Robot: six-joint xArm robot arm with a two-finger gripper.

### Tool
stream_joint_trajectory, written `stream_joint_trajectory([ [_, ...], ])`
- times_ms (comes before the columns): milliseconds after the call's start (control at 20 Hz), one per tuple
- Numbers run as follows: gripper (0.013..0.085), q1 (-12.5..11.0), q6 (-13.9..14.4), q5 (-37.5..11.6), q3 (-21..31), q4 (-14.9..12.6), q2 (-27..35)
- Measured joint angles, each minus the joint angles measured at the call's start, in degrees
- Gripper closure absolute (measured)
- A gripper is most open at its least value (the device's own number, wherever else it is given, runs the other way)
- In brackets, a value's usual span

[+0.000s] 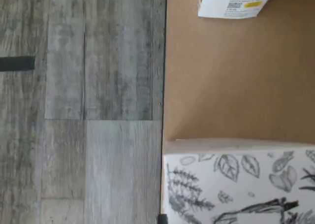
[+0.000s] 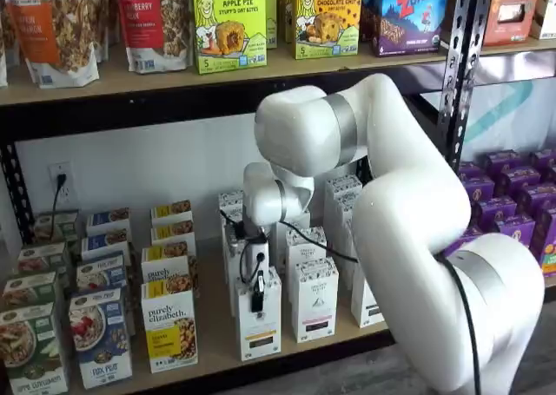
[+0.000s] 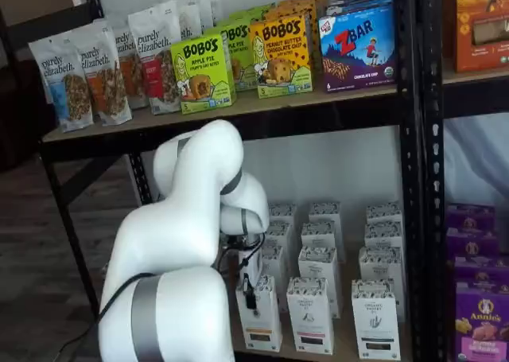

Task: Pick up the white box with a yellow strip in the middle, on the bottom shelf, the fourth box from the left

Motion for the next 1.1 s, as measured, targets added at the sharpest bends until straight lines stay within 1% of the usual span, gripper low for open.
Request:
stream_joint_trajectory([
  [350, 0.045, 0.13, 0.08, 0.32, 2.85, 0.03, -2.3],
  [600, 0.045, 0.21, 0.44, -0.37, 7.19, -0.39, -5.45],
  [850, 0.045, 0.41, 0.7, -2.3, 14.33, -0.69, -10.18],
  [950, 0.045, 0.58, 0.27, -3.48, 17.68, -0.11, -12.35],
  [1100, 0.045, 0.84, -0.63, -4.87, 21.33, 1.07, -14.75],
])
